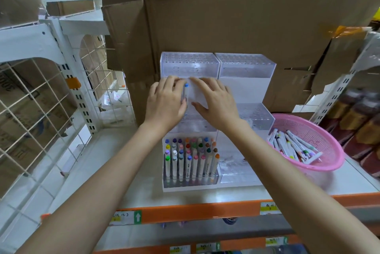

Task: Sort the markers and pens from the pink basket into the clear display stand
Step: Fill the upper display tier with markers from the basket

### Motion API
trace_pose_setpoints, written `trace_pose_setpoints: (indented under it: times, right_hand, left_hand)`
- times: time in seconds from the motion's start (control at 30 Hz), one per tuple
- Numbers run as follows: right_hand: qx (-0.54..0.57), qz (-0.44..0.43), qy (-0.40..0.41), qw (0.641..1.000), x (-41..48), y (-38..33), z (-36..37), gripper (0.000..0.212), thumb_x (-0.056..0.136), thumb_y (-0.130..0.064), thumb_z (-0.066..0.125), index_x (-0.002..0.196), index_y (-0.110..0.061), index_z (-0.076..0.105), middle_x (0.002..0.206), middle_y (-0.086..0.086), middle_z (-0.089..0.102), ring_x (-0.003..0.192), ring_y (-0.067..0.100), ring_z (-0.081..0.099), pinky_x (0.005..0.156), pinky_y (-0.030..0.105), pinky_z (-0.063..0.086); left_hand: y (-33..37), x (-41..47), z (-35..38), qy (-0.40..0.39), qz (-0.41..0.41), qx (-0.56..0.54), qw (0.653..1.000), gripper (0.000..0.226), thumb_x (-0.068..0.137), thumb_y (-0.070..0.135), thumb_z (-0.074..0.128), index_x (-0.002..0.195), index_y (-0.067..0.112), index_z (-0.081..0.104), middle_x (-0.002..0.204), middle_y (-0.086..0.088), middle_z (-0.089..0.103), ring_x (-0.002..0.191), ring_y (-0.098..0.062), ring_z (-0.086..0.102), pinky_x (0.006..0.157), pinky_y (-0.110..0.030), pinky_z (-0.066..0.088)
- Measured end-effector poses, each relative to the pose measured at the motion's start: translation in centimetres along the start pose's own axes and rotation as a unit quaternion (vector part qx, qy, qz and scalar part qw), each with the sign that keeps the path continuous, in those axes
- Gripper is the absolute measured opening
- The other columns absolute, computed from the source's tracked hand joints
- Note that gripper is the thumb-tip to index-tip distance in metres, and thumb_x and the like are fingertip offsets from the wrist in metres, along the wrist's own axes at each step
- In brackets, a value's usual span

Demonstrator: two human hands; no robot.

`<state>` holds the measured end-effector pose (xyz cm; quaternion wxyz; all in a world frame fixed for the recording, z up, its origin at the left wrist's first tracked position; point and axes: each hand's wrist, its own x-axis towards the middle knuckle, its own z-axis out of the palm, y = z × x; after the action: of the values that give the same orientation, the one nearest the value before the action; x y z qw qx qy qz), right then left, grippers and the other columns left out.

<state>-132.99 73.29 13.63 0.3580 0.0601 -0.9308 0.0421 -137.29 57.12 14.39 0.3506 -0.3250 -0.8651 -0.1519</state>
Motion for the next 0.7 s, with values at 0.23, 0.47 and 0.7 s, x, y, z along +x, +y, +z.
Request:
trace_pose_setpoints:
  times: [0.23,0.47,0.7]
  right_hand:
    - [0.011,0.038,-0.037,0.999,-4.1,4.6,-2.4,0.063,0.088,-0.033,0.061,0.146,-0.027,0.036,0.137,0.003,0.049,0.118,0.028,0.051,0.090,0.041,0.042]
    - [0.043,0.081,-0.026,0.995,-10.2,12.1,-6.7,0.055,0.084,-0.012,0.055,0.138,-0.016,0.047,0.122,0.009,0.058,0.099,0.033,0.057,0.080,0.040,0.048]
    - [0.042,0.168,-0.103,0.980,-17.1,20.9,-8.9,0.054,0.090,-0.015,0.051,0.142,-0.024,0.041,0.133,0.002,0.051,0.113,0.025,0.053,0.078,0.038,0.051]
  left_hand:
    - [6.7,-0.3,1.9,-0.038,0.040,-0.019,0.998,0.045,0.080,0.022,0.066,0.122,0.008,0.058,0.120,-0.011,0.058,0.111,-0.030,0.055,0.095,-0.043,0.042]
    - [16.7,0.5,5.1,-0.096,0.063,-0.067,0.991,0.046,0.081,0.035,0.046,0.117,0.009,0.059,0.111,-0.012,0.061,0.098,-0.032,0.059,0.083,-0.040,0.046]
    - [26.9,1.3,9.0,-0.113,0.110,-0.113,0.981,0.041,0.079,0.035,0.042,0.102,0.008,0.063,0.098,-0.011,0.060,0.085,-0.032,0.059,0.070,-0.040,0.049]
